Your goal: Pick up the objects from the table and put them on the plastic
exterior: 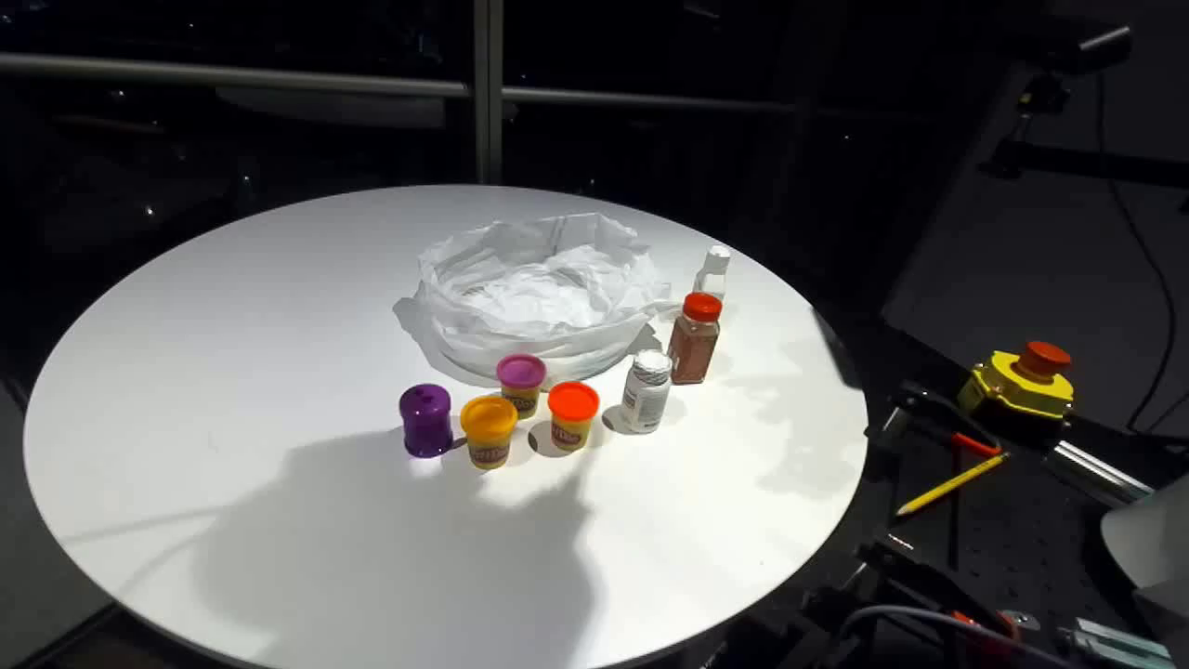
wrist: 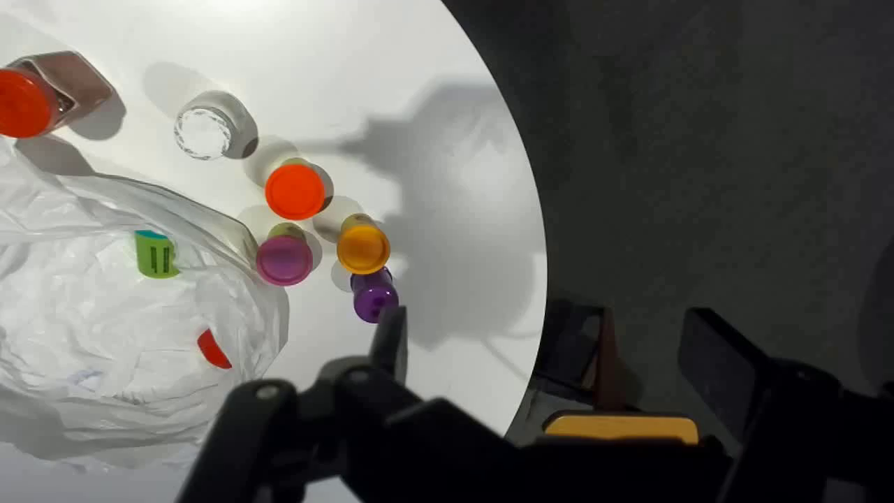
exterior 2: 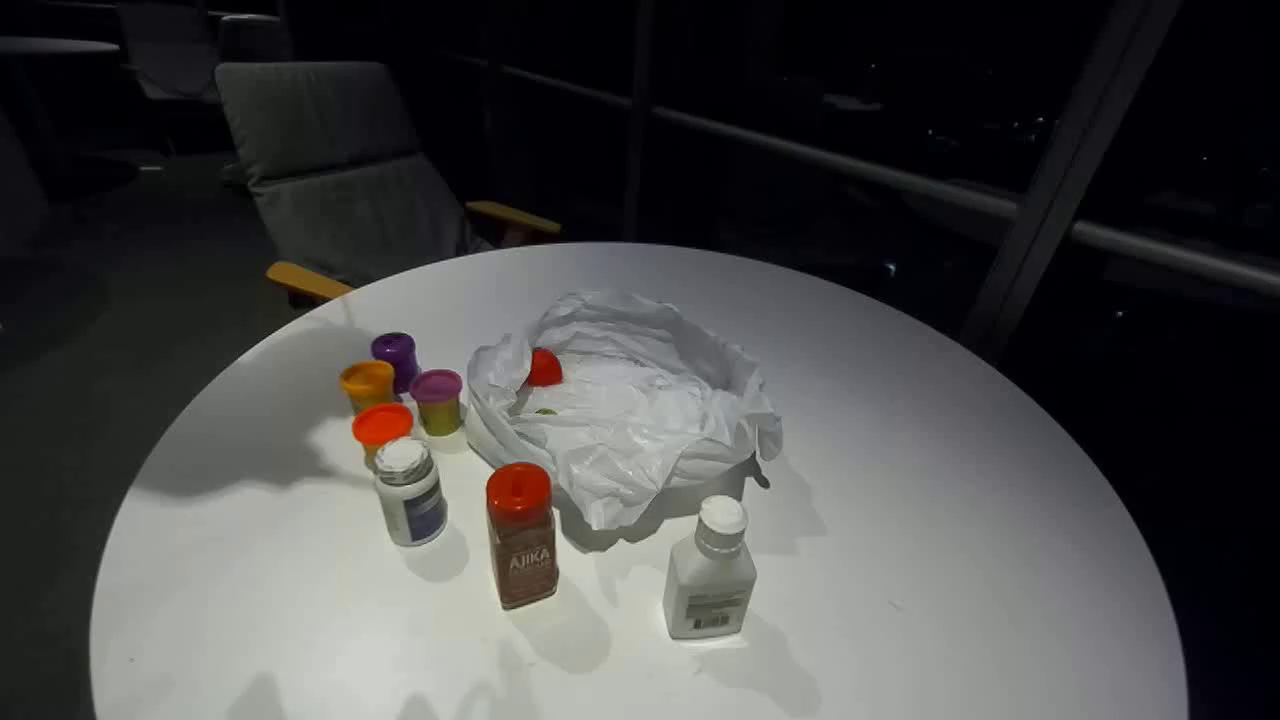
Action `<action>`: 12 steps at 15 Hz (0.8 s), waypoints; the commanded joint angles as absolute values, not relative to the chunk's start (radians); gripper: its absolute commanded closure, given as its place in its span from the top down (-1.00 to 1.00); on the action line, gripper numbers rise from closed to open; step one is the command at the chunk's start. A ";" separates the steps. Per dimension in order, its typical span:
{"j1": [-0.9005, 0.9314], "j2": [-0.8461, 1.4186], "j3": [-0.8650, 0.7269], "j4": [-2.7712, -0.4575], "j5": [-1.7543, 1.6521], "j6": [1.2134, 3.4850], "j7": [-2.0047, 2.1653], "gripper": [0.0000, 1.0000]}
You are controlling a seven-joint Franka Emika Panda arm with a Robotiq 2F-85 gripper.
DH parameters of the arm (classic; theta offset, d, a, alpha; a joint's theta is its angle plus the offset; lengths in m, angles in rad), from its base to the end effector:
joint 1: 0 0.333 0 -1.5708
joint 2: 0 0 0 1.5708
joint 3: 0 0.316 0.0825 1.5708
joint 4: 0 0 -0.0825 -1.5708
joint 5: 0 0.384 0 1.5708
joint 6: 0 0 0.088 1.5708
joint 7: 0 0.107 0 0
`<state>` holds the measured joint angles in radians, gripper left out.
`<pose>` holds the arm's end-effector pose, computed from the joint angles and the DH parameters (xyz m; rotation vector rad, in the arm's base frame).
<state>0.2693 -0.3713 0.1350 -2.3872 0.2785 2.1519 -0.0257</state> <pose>0.4057 0.1889 0.4718 -2.8930 -0.4172 -0.1428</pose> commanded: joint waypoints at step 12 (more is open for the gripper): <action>0.257 -0.375 0.146 -2.367 0.283 2.150 -0.029 1.00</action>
<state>0.2694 -0.3743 0.1350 -2.3688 0.2785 2.1533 -0.0257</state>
